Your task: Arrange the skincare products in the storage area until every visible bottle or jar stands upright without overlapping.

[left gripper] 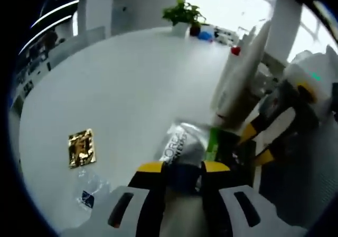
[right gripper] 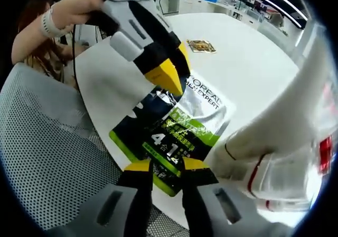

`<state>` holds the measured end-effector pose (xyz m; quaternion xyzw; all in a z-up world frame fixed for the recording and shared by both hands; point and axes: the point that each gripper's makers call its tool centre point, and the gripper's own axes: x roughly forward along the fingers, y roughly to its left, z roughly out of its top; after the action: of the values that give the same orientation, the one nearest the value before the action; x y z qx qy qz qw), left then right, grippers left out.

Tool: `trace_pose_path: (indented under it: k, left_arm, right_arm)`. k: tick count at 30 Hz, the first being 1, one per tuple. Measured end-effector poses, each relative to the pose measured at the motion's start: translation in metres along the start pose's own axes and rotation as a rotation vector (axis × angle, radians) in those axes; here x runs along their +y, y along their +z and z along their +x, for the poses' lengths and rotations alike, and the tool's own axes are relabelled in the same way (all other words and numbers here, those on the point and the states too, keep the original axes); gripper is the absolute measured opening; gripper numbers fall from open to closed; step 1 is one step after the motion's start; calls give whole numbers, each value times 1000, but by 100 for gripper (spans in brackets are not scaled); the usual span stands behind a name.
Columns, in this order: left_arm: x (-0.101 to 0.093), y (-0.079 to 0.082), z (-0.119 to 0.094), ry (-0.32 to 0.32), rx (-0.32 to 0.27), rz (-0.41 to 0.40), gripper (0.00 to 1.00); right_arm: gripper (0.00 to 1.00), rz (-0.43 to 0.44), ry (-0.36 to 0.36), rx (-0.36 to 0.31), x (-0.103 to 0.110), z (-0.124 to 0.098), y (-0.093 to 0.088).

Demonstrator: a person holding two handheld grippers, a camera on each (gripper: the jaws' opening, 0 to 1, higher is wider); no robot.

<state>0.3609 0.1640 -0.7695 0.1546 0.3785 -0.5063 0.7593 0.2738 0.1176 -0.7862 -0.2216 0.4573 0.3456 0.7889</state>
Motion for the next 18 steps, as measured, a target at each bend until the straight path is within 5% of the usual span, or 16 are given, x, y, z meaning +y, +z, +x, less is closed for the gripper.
trace_pose_path:
  k: [4, 7, 18]
  left_arm:
    - [4, -2, 2, 5, 13, -23, 22]
    - [12, -7, 3, 57, 49, 33, 20]
    - [11, -6, 9, 47, 47, 30, 21]
  right_arm:
    - [21, 4, 0, -1, 0, 0, 0]
    - [21, 6, -2, -1, -1, 0, 0]
    - [21, 8, -10, -2, -4, 1, 1]
